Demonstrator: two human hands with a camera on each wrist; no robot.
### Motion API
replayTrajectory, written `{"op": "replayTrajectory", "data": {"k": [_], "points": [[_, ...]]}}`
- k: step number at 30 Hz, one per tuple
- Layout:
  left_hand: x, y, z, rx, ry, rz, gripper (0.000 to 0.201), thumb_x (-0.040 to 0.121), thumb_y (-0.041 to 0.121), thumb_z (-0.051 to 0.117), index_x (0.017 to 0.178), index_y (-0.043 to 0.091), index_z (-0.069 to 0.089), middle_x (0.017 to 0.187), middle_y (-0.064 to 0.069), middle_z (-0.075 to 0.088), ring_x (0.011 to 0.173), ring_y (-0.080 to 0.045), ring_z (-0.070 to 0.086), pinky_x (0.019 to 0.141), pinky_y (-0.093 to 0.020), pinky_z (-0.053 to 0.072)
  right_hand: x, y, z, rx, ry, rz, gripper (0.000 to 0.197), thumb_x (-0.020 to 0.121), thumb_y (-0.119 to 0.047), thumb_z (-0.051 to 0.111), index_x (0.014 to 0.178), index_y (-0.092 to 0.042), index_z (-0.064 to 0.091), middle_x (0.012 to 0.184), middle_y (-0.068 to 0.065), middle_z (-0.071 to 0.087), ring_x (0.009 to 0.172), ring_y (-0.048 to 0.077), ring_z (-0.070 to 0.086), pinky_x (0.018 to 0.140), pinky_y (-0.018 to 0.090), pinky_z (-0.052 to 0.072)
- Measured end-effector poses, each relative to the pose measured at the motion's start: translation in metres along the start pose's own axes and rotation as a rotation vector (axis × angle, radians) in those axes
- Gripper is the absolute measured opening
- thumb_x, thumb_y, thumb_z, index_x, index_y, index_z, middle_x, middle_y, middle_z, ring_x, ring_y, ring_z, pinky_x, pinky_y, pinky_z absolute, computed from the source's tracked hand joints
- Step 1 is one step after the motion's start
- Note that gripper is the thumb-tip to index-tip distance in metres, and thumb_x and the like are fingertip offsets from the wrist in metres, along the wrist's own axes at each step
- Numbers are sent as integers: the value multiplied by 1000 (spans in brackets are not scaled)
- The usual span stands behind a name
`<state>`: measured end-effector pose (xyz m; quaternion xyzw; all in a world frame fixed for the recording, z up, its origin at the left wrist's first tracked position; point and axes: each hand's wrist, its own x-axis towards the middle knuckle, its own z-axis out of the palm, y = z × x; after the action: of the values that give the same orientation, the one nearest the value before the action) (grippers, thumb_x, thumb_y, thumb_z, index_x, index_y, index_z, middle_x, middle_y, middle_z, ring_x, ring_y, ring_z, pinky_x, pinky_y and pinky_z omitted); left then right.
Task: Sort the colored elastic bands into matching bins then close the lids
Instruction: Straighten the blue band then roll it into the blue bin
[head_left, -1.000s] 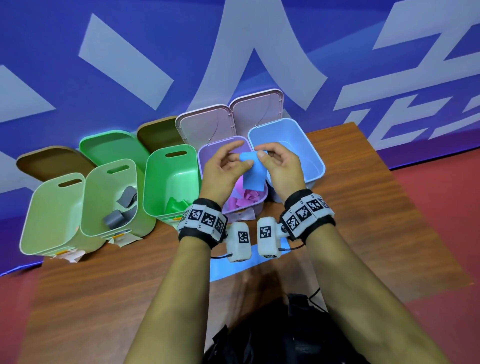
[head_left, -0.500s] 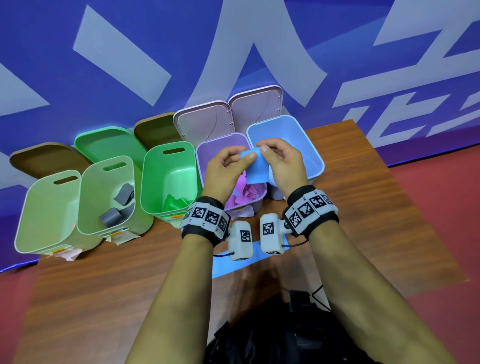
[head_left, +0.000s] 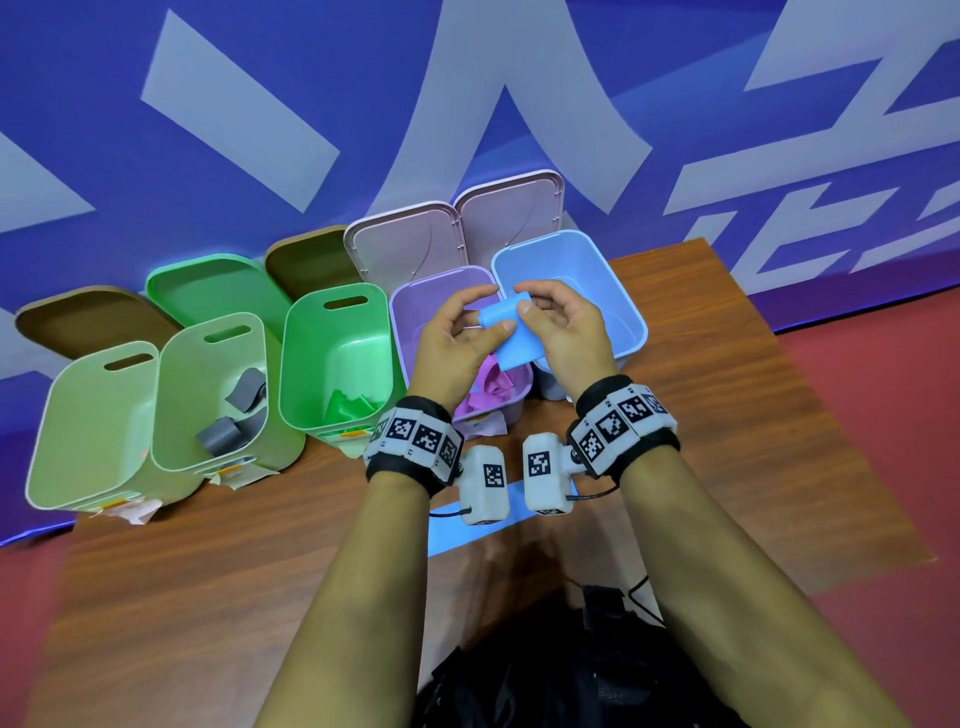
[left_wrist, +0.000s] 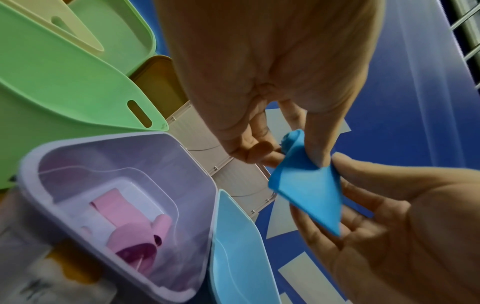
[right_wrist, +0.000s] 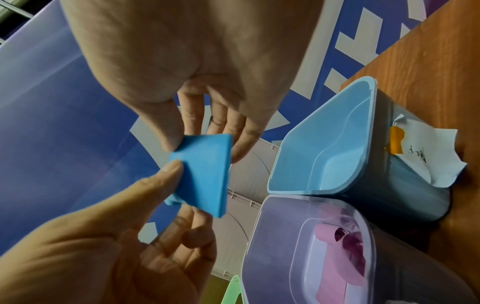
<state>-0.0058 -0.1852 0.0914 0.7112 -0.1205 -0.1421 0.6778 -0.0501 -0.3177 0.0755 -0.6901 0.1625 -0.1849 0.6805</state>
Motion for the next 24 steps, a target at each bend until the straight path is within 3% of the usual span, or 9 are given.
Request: {"op": "replayTrajectory", "data": {"k": [5, 7, 11, 13, 16, 18, 20, 24], "points": [[-2, -4, 1, -5, -9, 16, 30, 90, -5, 64, 119, -7, 58, 92, -5, 65, 66, 5, 61, 61, -10, 46, 0, 6, 1, 18, 24, 47, 13, 95, -14, 64, 108, -14, 69, 96, 4, 68, 91, 14, 64, 82, 23, 53], [-3, -9, 2, -9, 8, 1, 26, 91, -1, 64, 116, -7, 59, 85, -2, 67, 65, 5, 60, 60, -9, 45, -2, 9, 0, 21, 31, 79, 13, 96, -17, 64, 107, -13, 69, 99, 5, 69, 91, 12, 65, 80, 20, 52], [-2, -15, 5, 13, 14, -51, 20, 95, 6, 62, 112, -5, 62, 61, 13, 65, 57, 4, 57, 55, -10, 43, -2, 19, -3, 10, 23, 123, 20, 93, -20, 66, 111, -14, 69, 103, 5, 69, 98, 19, 67, 85, 29, 56], [0, -18, 6, 33, 3, -78, 16, 96, 10, 60, 106, -3, 65, 60, 15, 64, 55, 3, 54, 54, -11, 42, -2, 19, -3, -7, 25, 129, 18, 93, -19, 66, 110, -15, 70, 103, 4, 68, 97, 18, 67, 84, 27, 55], [2, -20, 8, 28, -7, -108, 17, 96, 15, 63, 101, 0, 68, 66, 11, 64, 56, -1, 53, 54, -14, 43, 0, 17, -4, 8, 34, 118, 8, 94, -14, 65, 100, -12, 70, 92, 0, 68, 86, 9, 64, 76, 16, 50], [3, -16, 10, 0, -26, -121, 22, 93, 12, 66, 109, -2, 65, 70, 8, 68, 58, 1, 56, 56, -12, 44, 2, 17, -5, 12, 40, 116, 8, 95, -15, 65, 97, -9, 69, 88, -1, 68, 80, 4, 64, 72, 13, 49], [4, -13, 11, -9, -49, -109, 27, 91, 5, 67, 116, -1, 60, 74, 4, 70, 61, 2, 60, 58, -11, 45, 6, 18, -6, 3, 56, 122, 14, 95, -19, 66, 99, -6, 70, 88, -1, 68, 77, 2, 64, 71, 14, 49], [10, -10, 12, -2, -64, -87, 23, 92, 4, 65, 114, 2, 58, 78, -1, 71, 62, 2, 62, 59, -11, 46, 14, 17, -7, -11, 49, 144, 22, 95, -29, 66, 101, -8, 69, 91, 1, 69, 81, 8, 66, 76, 22, 52]]}}
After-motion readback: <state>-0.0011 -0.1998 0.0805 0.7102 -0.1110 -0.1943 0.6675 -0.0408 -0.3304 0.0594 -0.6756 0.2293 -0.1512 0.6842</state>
